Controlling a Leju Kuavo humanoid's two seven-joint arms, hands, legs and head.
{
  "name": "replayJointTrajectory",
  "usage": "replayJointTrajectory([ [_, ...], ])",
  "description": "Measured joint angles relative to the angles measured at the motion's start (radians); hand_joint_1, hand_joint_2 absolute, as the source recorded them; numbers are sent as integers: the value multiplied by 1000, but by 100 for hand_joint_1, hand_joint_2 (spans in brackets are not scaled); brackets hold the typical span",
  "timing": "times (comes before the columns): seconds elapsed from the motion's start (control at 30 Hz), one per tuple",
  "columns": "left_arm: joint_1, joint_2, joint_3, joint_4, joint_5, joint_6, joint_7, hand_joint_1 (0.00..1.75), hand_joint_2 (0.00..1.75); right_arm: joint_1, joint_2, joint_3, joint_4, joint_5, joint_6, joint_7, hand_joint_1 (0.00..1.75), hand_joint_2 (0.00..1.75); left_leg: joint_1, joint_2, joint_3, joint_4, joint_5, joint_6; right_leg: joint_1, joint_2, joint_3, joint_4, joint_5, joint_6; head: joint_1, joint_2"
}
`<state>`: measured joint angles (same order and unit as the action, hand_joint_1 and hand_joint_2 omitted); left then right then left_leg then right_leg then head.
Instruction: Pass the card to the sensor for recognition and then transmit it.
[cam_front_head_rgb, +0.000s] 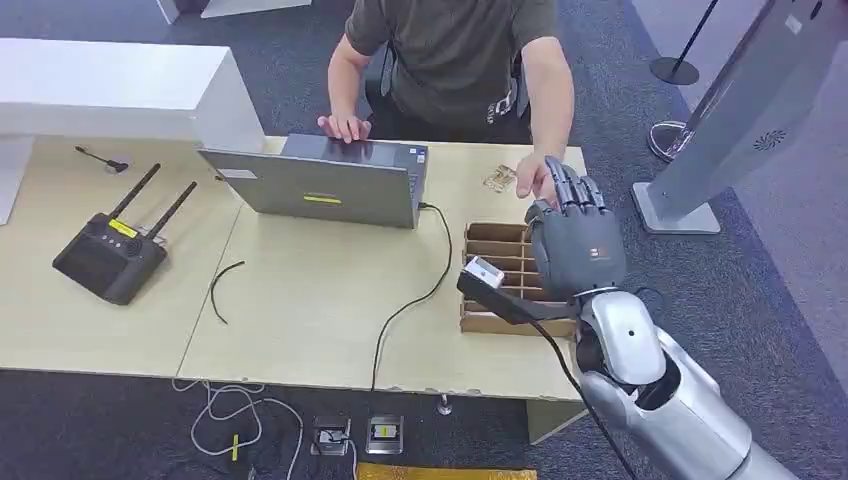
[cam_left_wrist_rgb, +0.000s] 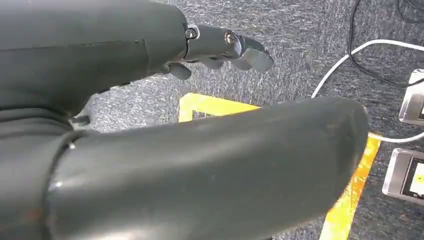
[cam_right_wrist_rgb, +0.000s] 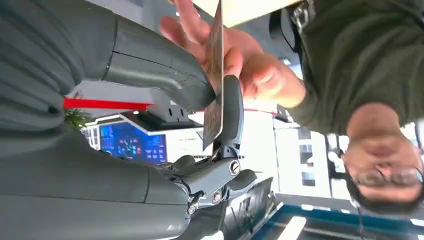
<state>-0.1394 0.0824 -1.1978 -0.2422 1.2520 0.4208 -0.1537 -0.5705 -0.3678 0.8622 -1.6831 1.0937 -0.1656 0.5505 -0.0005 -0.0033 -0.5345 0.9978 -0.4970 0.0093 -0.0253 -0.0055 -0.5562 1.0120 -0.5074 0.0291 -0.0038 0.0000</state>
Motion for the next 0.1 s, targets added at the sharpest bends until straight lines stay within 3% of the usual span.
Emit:
replayJointTrajectory([
  [0.1, 0, -1, 0, 0, -5, -2, 7, 0, 0, -2, 6, -1, 39, -8, 7, 0, 175, 175, 0, 0, 0, 0, 0, 0, 0, 0, 0, 0, 0, 0, 0, 0],
])
